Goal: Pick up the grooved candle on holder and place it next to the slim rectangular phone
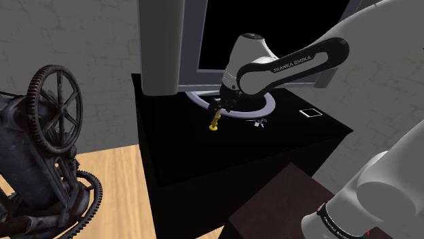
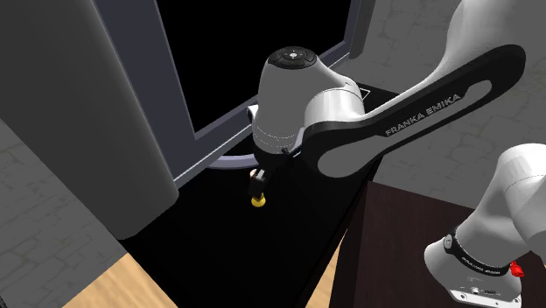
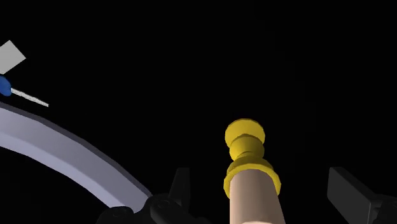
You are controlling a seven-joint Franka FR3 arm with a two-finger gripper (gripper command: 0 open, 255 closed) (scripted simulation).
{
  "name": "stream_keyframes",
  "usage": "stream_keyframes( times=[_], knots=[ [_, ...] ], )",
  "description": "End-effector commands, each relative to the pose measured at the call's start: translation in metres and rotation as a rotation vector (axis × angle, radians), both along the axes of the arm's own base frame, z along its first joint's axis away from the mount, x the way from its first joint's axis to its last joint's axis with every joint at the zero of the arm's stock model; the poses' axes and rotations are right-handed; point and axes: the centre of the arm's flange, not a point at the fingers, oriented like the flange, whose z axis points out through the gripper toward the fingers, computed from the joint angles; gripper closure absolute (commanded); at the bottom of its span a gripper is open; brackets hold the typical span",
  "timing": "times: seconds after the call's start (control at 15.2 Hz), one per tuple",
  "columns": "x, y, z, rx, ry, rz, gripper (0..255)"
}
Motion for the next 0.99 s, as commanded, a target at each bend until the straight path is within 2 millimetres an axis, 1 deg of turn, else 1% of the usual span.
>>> stream_keyframes(
  times=[0.0, 0.2, 0.66, 0.73, 0.92],
  knots=[
    [0.002, -0.001, -0.010, 0.000, -0.001, 0.000, 0],
    [0.005, -0.001, -0.024, 0.000, -0.001, 0.000, 0],
    [0.005, -0.001, -0.024, 0.000, -0.001, 0.000, 0],
    [0.005, -0.001, -0.024, 0.000, -0.001, 0.000, 255],
    [0.005, -0.001, -0.024, 0.000, -0.001, 0.000, 255]
  ],
)
